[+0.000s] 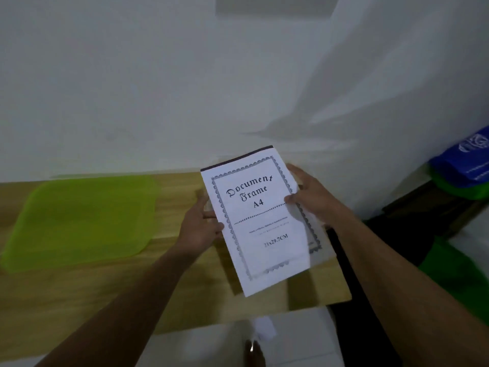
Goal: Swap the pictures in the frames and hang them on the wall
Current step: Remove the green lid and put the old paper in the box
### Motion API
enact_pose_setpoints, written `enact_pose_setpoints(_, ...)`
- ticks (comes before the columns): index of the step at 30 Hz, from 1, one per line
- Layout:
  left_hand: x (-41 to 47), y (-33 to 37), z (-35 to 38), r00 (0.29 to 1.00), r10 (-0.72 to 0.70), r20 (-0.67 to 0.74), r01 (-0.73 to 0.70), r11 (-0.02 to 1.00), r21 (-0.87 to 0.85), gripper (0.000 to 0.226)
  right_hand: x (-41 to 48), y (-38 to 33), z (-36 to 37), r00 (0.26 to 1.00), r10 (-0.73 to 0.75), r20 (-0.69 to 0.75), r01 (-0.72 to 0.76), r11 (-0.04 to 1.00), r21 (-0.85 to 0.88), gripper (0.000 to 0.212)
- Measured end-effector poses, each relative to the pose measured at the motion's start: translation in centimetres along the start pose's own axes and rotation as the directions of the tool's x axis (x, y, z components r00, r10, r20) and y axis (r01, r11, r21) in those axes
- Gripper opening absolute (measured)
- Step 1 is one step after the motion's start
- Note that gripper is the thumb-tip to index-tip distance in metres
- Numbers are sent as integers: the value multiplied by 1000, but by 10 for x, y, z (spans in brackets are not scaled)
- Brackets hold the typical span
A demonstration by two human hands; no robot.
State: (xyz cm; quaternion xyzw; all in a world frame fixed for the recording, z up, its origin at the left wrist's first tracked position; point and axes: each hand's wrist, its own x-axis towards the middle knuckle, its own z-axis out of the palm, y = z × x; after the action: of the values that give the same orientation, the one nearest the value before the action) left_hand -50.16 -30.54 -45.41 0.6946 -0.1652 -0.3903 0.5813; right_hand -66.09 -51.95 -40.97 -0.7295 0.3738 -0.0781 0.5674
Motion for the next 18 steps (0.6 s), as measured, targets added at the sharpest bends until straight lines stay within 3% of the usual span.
enact_pose_setpoints(3, 29, -11, 14, 998, -55, -39, 53, 997, -48, 82, 55, 1, -27, 997, 33, 75, -23, 992, -128, 87)
enact_pose_setpoints(5, 41, -16, 20, 997, -30, -74, 35, 997, 67, 77, 89, 3, -40, 987, 56, 152, -23, 978, -208, 89)
enact_pose_setpoints(6, 46, -18, 21, 994, 6, -111, 17, 979, 204, 72, 103, 3, -45, 979, 70, 190, -19, 966, -258, 89)
enact_pose_setpoints(8, 56, -21, 19, 970, 160, -181, -25, 812, 584, 63, 126, 3, -52, 962, 113, 250, -26, 945, -327, 87)
enact_pose_setpoints(10, 68, -26, 9, 958, 262, -120, -71, 617, 784, 73, 146, 2, -54, 940, 133, 314, 8, 913, -409, 83)
enact_pose_setpoints(12, 76, -27, -3, 982, 190, -17, -91, 547, 832, 102, 165, 0, -50, 917, 149, 370, 69, 855, -515, 83)
enact_pose_setpoints(15, 85, -19, -9, 994, -29, 110, -85, 449, 889, 143, 193, -2, -41, 883, 152, 444, 200, 735, -648, 89)
enact_pose_setpoints(18, 91, -15, -7, 965, -138, 223, -160, 363, 918, 155, 211, -3, -30, 861, 168, 480, 266, 656, -707, 90)
